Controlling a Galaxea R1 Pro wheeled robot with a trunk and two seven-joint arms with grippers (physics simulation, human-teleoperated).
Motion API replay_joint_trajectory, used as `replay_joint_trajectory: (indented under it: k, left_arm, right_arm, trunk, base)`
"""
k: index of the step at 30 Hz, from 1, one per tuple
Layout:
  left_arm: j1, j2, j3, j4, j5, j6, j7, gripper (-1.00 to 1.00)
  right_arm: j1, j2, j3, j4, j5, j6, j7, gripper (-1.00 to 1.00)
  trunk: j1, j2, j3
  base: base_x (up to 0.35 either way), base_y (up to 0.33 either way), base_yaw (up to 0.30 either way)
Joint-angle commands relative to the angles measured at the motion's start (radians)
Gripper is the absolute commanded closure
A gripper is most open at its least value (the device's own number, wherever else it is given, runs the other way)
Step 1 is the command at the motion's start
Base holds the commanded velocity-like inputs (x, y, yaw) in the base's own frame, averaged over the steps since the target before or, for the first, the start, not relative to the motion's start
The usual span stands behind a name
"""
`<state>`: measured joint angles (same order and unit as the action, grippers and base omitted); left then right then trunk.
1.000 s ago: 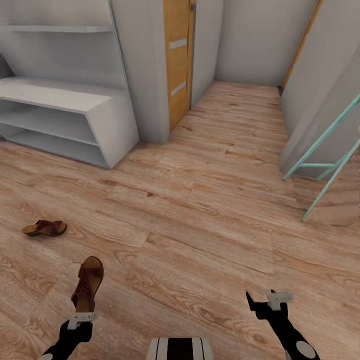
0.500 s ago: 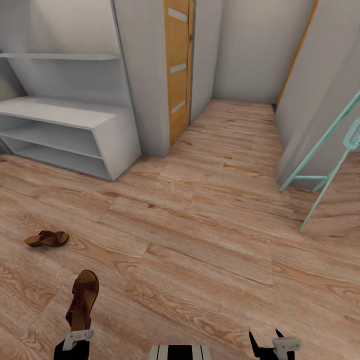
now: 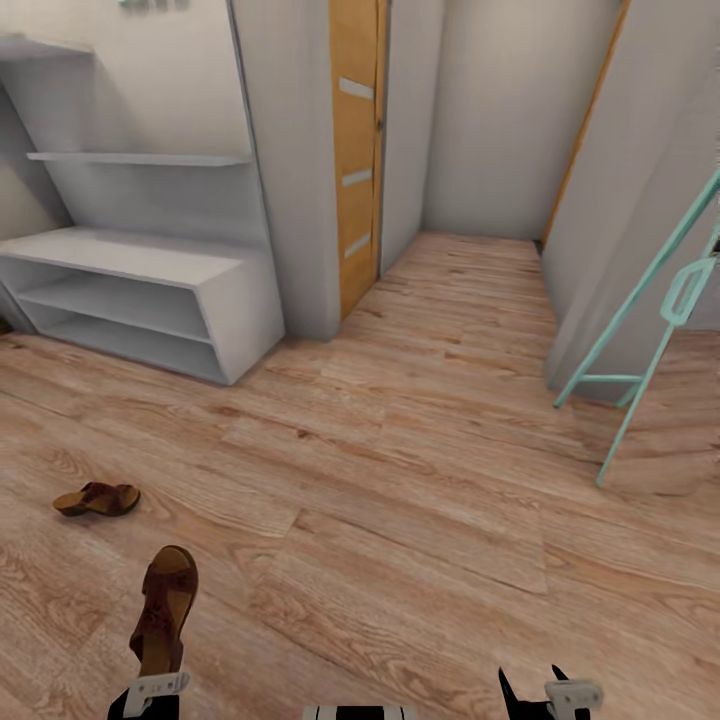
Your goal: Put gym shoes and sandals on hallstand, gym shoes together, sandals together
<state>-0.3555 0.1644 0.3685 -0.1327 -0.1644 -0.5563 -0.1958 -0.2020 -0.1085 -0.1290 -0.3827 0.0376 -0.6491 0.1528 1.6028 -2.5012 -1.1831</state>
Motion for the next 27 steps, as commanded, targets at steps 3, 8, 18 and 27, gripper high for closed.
replay_joint_trajectory:
  k: [3, 8, 18, 27]
  left_arm:
    - [0.000, -0.001, 0.010, 0.002, -0.012, -0.004, -0.004, 1.00]
    - [0.000, -0.002, 0.010, 0.002, -0.012, -0.005, -0.004, 1.00]
    - [0.000, -0.006, 0.010, 0.004, -0.011, -0.005, -0.002, 1.00]
    - [0.000, -0.007, 0.010, 0.005, -0.011, -0.005, -0.002, 1.00]
  right_arm:
    - [-0.001, 0.001, -0.008, 0.001, 0.004, -0.002, 0.008, -1.00]
    - [-0.001, 0.001, -0.008, 0.001, 0.003, -0.001, 0.008, -1.00]
    - [-0.001, 0.004, -0.008, 0.001, 0.003, -0.001, 0.008, -1.00]
    - [-0.001, 0.005, -0.008, 0.002, 0.004, -0.001, 0.008, -1.00]
  trunk:
    - [-0.001, 0.000, 0.016]
    - [-0.011, 0.015, 0.041]
    - [-0.049, 0.085, 0.088]
    - [-0.083, 0.148, 0.129]
  base:
    - [0.000, 0.000, 0.000]
    - [0.000, 0.000, 0.000]
    - [0.000, 0.000, 0.000]
    - [0.000, 0.000, 0.000]
